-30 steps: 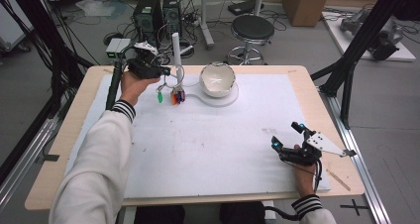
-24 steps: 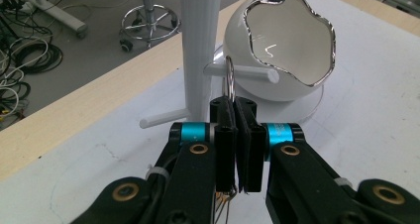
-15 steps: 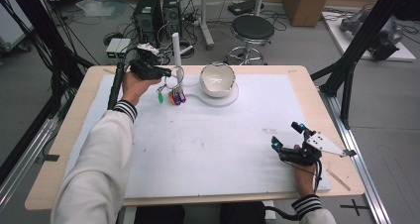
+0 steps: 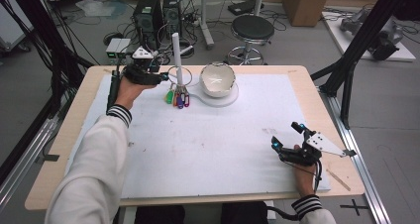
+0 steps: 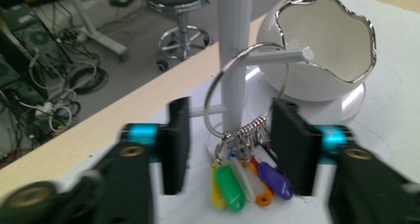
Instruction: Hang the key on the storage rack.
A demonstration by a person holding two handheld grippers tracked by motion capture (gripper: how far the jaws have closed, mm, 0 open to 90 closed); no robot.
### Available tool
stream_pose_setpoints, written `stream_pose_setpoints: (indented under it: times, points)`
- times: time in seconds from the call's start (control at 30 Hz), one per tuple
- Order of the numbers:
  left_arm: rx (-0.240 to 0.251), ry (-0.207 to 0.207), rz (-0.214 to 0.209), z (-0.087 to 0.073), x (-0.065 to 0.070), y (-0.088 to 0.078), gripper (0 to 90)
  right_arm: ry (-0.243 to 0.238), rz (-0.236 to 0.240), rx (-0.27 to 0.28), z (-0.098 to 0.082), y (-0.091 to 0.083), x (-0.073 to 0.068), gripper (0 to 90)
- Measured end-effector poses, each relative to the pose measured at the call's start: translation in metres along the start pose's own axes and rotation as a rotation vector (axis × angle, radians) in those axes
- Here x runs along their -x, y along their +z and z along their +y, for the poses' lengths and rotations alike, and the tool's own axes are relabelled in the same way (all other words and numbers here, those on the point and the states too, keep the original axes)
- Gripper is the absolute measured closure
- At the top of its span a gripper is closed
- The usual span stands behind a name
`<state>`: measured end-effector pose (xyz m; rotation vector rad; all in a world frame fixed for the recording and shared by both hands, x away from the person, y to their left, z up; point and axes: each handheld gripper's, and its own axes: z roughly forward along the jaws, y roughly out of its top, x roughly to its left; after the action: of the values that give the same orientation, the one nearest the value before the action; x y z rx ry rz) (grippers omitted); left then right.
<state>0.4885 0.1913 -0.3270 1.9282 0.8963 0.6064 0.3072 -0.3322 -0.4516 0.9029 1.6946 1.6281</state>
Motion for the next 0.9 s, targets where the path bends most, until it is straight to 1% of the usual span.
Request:
stream_pose_setpoints:
  times: [0.1,0.13,0.17,0.23,0.27,0.33,0.37,0.4,0.43,0.47,0.5,0.57,0.67,0.7,0.73,0.77,0.9]
  points:
    - [0.038,-0.023,-0.029,-0.009,-0.003,-0.007,33.9,-0.002,0.001,0.000,0.000,0.000,0.000,2.4]
    - [0.045,-0.022,-0.036,-0.011,-0.004,-0.009,32.9,-0.003,0.000,0.002,0.000,0.000,0.000,2.4]
    - [0.064,-0.017,-0.042,-0.014,-0.004,-0.013,32.0,-0.005,0.001,0.002,0.000,0.000,0.000,2.4]
    - [0.075,-0.019,-0.050,-0.017,-0.004,-0.018,25.4,-0.006,-0.001,0.002,0.000,0.000,0.000,2.4]
    - [0.092,-0.027,-0.056,-0.020,-0.003,-0.023,23.1,-0.007,-0.001,0.003,0.000,0.000,0.000,2.4]
    - [0.103,0.006,-0.056,-0.024,0.001,-0.030,17.2,-0.006,-0.001,0.002,0.000,0.000,0.000,2.4]
    - [0.110,0.033,-0.067,-0.027,0.004,-0.036,16.9,-0.007,-0.001,0.003,0.000,0.000,0.000,2.4]
    - [0.121,0.044,-0.076,-0.030,0.007,-0.039,15.8,-0.006,-0.001,0.002,0.000,0.000,0.000,2.4]
    - [0.133,0.051,-0.078,-0.034,0.010,-0.043,10.8,-0.007,-0.001,0.002,0.000,0.000,0.000,2.4]
    - [0.136,0.057,-0.077,-0.037,0.012,-0.046,4.0,-0.008,-0.001,0.002,0.000,0.000,0.000,2.4]
    - [0.142,0.061,-0.080,-0.041,0.015,-0.050,2.2,-0.007,-0.002,0.002,0.000,0.000,0.000,2.4]
    - [0.141,0.079,-0.086,-0.053,0.018,-0.059,2.2,-0.007,-0.003,0.002,0.000,0.000,0.000,2.4]
    - [0.146,0.072,-0.082,-0.069,0.020,-0.070,1.7,-0.011,-0.004,0.004,0.000,0.000,0.000,2.4]
    - [0.139,0.073,-0.080,-0.074,0.020,-0.074,1.7,-0.013,-0.006,0.004,0.000,0.000,0.000,2.4]
    - [0.136,0.071,-0.075,-0.080,0.021,-0.077,1.7,-0.008,-0.005,0.003,0.000,0.000,-0.001,2.4]
    - [0.141,0.060,-0.073,-0.088,0.021,-0.082,1.7,-0.008,-0.004,0.005,0.000,0.000,-0.001,2.4]
    - [0.179,0.038,-0.054,-0.113,0.023,-0.095,1.7,-0.013,-0.005,0.007,0.000,0.000,-0.001,2.4]
